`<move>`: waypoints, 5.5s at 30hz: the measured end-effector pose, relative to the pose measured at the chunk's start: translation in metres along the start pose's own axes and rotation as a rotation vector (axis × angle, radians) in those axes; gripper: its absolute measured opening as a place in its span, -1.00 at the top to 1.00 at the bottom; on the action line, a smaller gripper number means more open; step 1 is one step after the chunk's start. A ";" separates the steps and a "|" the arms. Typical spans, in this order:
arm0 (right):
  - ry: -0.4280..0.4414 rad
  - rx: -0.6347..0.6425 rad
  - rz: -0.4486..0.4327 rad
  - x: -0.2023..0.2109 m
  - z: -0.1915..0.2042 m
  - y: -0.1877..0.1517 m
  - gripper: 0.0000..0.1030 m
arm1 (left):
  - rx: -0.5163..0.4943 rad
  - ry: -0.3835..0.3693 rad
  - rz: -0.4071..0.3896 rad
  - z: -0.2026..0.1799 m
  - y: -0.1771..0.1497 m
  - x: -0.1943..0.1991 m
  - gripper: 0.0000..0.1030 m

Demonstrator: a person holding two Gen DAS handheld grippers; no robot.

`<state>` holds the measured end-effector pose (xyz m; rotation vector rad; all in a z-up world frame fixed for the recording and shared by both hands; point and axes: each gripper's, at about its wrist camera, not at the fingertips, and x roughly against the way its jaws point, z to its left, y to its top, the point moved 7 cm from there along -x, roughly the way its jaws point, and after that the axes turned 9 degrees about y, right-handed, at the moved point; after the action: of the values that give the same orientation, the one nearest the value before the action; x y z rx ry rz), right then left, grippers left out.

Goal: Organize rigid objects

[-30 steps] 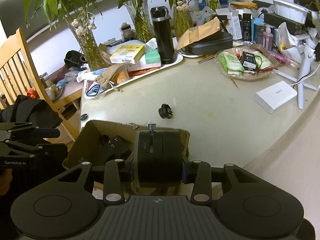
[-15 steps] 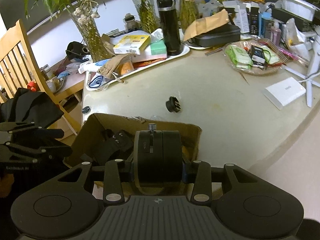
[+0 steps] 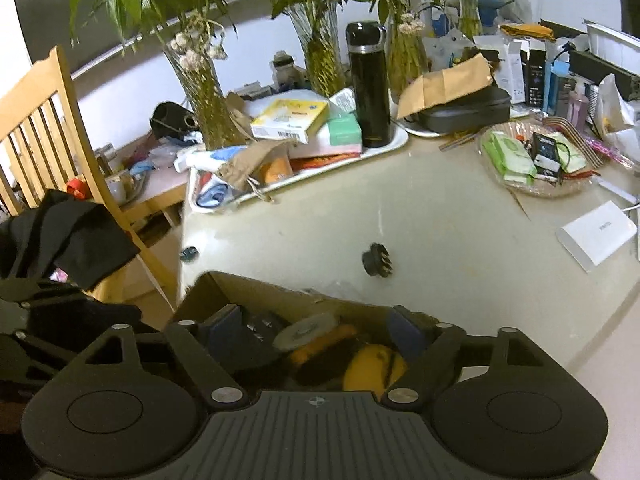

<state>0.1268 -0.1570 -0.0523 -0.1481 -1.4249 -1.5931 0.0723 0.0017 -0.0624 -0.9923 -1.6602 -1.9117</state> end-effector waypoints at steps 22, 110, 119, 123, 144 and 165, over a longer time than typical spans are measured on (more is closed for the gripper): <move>-0.067 -0.014 0.010 0.009 -0.023 -0.014 -1.00 | -0.050 0.005 -0.008 -0.009 0.003 -0.002 -0.04; -0.183 0.094 0.275 -0.176 -0.077 0.049 -0.28 | 0.008 -0.009 -0.078 0.014 0.057 -0.064 -0.04; -0.202 0.069 0.311 -0.188 -0.081 0.041 0.38 | 0.006 -0.009 -0.074 0.013 0.057 -0.066 -0.04; -0.213 0.076 0.288 -0.183 -0.081 0.045 0.54 | 0.004 -0.006 -0.070 0.013 0.057 -0.067 -0.04; -0.162 -0.026 0.145 -0.101 -0.089 0.056 0.54 | -0.041 0.014 -0.014 0.008 0.066 -0.071 -0.04; -0.170 -0.162 0.034 -0.033 -0.131 0.025 0.54 | -0.031 0.012 0.228 -0.023 0.104 -0.134 -0.47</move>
<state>0.2250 -0.2421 -0.0963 -0.4092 -1.4116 -1.6998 0.2291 -0.0600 -0.0928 -1.1282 -1.4457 -1.7934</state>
